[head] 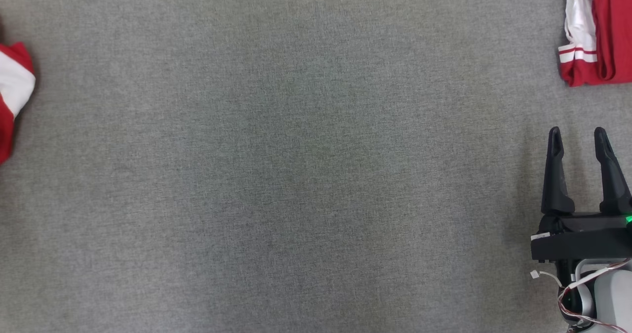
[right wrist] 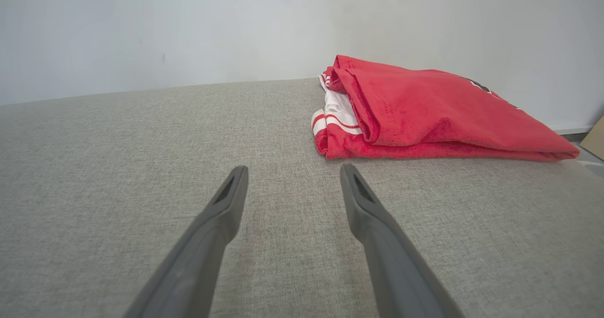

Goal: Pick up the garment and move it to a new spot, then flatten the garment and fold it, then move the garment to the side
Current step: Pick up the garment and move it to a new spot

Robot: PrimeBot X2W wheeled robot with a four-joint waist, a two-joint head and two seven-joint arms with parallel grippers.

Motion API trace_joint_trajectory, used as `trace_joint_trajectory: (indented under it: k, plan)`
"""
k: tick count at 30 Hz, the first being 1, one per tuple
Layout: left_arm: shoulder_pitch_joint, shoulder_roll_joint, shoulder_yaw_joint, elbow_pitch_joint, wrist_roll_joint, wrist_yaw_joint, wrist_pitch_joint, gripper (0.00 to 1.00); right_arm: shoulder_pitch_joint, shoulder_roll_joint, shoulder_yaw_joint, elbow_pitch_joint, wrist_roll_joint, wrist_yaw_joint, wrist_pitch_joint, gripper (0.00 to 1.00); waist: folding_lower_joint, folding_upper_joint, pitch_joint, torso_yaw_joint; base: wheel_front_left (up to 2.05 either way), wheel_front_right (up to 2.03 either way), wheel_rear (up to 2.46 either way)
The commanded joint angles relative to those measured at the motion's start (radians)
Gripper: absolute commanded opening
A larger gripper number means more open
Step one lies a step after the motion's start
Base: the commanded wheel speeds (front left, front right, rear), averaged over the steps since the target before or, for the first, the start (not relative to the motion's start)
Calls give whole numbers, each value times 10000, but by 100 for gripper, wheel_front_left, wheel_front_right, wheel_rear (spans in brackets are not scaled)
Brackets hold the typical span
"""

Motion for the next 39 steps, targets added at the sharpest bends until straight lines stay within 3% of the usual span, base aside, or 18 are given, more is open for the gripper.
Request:
trace_joint_trajectory:
  k: [1,12,18,30,39]
  plan:
    - [254,-58,-84,282,-15,-23,-32,0,-51,23,6,-4,-67,-29,22,100,0,-1,-86,26,0,0,0]
    - [-476,142,-773,-350,345,-31,-1930,0,70,188,171,479,143,-28,-103,100,0,-1,-1177,204,0,0,0]
    - [-1060,-189,-1307,-1543,48,-36,-2400,0,238,400,329,920,254,-29,-219,100,0,-1,-1939,141,0,0,0]
    - [-1556,-525,-3652,-5952,-1006,-40,-850,0,431,850,322,1578,693,-30,-384,100,0,-1,-2712,-1213,0,0,0]
    - [-1338,-2015,-4848,-7211,-1466,-16,-344,0,535,964,323,1567,878,-28,-384,100,0,-1,-2622,-2417,0,0,0]
